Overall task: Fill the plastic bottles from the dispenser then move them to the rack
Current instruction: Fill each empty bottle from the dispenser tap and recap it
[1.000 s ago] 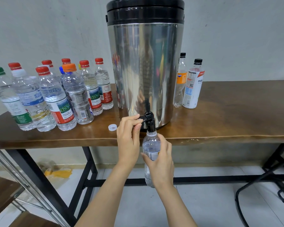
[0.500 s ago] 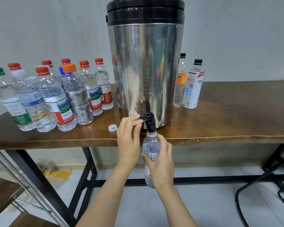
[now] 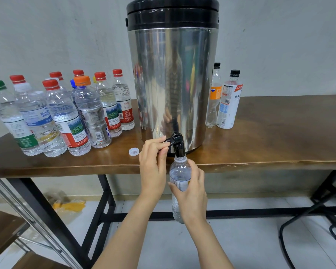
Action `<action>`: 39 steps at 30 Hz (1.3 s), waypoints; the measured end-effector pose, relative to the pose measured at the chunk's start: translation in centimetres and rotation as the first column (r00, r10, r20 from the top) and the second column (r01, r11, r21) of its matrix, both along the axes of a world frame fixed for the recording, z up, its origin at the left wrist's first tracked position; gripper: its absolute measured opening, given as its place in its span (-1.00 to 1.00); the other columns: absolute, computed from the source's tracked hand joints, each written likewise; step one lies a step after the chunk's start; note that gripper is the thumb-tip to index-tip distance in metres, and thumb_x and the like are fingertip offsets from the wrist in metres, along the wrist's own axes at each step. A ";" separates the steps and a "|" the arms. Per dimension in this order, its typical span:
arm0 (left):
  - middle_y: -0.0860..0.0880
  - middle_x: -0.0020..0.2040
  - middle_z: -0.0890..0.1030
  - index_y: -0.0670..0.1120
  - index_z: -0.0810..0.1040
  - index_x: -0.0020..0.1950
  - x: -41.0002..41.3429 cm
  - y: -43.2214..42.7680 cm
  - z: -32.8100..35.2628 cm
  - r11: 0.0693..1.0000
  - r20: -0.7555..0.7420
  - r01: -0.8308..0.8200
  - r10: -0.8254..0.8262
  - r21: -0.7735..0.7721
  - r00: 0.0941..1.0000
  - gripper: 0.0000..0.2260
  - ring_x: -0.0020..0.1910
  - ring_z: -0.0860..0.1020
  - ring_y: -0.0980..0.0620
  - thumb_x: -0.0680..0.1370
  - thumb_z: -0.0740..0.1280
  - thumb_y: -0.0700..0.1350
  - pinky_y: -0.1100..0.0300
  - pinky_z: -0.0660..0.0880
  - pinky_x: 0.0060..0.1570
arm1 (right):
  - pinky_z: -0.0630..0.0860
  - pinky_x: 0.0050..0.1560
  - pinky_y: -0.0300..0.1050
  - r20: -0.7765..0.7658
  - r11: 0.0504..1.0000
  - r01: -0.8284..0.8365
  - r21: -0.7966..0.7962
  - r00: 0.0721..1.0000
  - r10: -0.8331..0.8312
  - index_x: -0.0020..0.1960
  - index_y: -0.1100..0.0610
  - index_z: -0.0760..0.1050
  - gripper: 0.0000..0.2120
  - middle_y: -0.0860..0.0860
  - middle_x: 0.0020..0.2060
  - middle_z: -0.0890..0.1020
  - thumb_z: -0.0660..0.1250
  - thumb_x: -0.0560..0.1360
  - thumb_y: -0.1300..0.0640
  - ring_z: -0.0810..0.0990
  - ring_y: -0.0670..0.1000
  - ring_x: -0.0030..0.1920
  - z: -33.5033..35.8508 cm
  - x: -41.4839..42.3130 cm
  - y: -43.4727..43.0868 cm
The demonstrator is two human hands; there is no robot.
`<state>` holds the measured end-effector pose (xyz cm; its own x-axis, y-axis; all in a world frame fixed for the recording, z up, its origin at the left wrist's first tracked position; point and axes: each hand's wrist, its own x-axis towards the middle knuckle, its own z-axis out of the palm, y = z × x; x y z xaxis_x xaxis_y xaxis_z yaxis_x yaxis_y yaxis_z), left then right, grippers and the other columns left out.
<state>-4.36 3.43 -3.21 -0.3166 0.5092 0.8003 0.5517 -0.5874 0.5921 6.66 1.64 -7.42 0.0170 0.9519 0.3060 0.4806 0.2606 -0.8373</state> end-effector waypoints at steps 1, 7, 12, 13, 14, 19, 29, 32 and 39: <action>0.36 0.16 0.47 0.07 0.51 0.08 0.0 0.0 0.0 1.000 0.000 0.000 0.000 -0.001 1.000 -0.86 0.21 0.52 0.04 0.65 0.16 -0.03 -0.24 0.44 0.14 | 0.42 -0.07 -0.22 -0.001 1.000 0.000 0.000 1.000 0.000 0.48 -0.10 0.18 -0.26 -0.14 0.33 0.33 0.51 0.44 0.01 0.48 -0.05 0.24 0.0 0.0 0.0; 0.32 0.14 0.48 0.07 0.51 0.09 0.0 0.0 0.0 1.000 -0.001 0.001 -0.001 0.001 1.000 -0.85 0.21 0.52 0.03 0.66 0.16 -0.01 -0.24 0.44 0.14 | 0.42 -0.08 -0.18 -0.012 1.000 0.002 0.009 1.000 -0.002 0.48 -0.10 0.20 -0.26 -0.15 0.32 0.34 0.52 0.43 0.01 0.48 -0.05 0.24 0.0 0.0 -0.1; 0.20 0.14 0.50 0.07 0.51 0.09 0.0 0.0 0.0 1.000 0.007 -0.003 0.003 -0.006 1.000 -0.85 0.20 0.52 0.00 0.66 0.16 0.00 -0.26 0.44 0.13 | 0.41 -0.06 -0.18 -0.023 1.000 -0.004 0.002 1.000 0.004 0.48 -0.11 0.20 -0.26 -0.14 0.33 0.34 0.52 0.43 0.02 0.47 -0.06 0.26 0.0 0.0 0.0; 0.22 0.14 0.50 0.07 0.51 0.09 0.0 0.0 0.0 1.000 0.008 -0.002 0.002 -0.006 1.000 -0.85 0.20 0.52 0.00 0.66 0.16 0.00 -0.26 0.44 0.13 | 0.41 -0.06 -0.19 -0.024 1.000 -0.005 0.001 1.000 0.005 0.48 -0.10 0.20 -0.26 -0.14 0.33 0.34 0.52 0.43 0.02 0.47 -0.06 0.26 0.0 0.0 0.0; 0.26 0.14 0.50 0.08 0.51 0.09 0.0 0.0 0.0 1.000 0.008 -0.002 0.002 -0.005 1.000 -0.85 0.21 0.52 0.01 0.66 0.16 0.00 -0.26 0.44 0.13 | 0.41 -0.06 -0.19 -0.024 1.000 -0.005 0.001 1.000 0.005 0.48 -0.10 0.20 -0.26 -0.14 0.33 0.34 0.52 0.43 0.02 0.47 -0.06 0.26 0.0 0.0 -0.1; 0.32 0.14 0.48 0.08 0.52 0.09 0.1 0.0 0.0 1.000 0.007 0.000 0.000 -0.005 1.000 -0.86 0.21 0.52 0.03 0.65 0.16 -0.02 -0.25 0.43 0.15 | 0.44 -0.06 -0.17 -0.004 1.000 0.003 0.012 1.000 -0.003 0.49 -0.09 0.19 -0.25 -0.13 0.32 0.34 0.51 0.43 0.01 0.48 -0.04 0.24 0.0 0.0 -0.1; 0.36 0.17 0.47 0.07 0.52 0.10 0.0 -0.1 0.0 1.000 0.002 -0.001 0.001 -0.002 1.000 -0.83 0.22 0.52 0.03 0.66 0.15 0.03 -0.24 0.44 0.15 | 0.47 -0.04 -0.16 -0.003 1.000 0.006 0.007 1.000 -0.006 0.49 -0.09 0.19 -0.25 -0.13 0.33 0.34 0.52 0.43 0.02 0.48 -0.04 0.24 0.1 0.0 -0.1; 0.36 0.17 0.47 0.08 0.51 0.10 0.0 -0.1 0.0 1.000 -0.002 -0.001 0.001 -0.007 1.000 -0.85 0.21 0.51 0.04 0.66 0.16 0.00 -0.23 0.44 0.15 | 0.46 -0.05 -0.17 -0.004 1.000 0.004 0.007 1.000 -0.004 0.49 -0.10 0.19 -0.25 -0.13 0.32 0.34 0.52 0.43 0.02 0.48 -0.05 0.23 0.1 0.0 -0.1; 0.36 0.16 0.47 0.07 0.52 0.10 0.0 0.0 -0.1 1.000 -0.003 0.004 -0.004 -0.007 1.000 -0.86 0.21 0.52 0.04 0.65 0.17 -0.04 -0.24 0.44 0.14 | 0.41 -0.08 -0.19 -0.005 1.000 0.001 0.002 1.000 -0.001 0.49 -0.11 0.19 -0.26 -0.15 0.33 0.33 0.51 0.44 0.01 0.47 -0.07 0.25 0.1 0.0 -0.1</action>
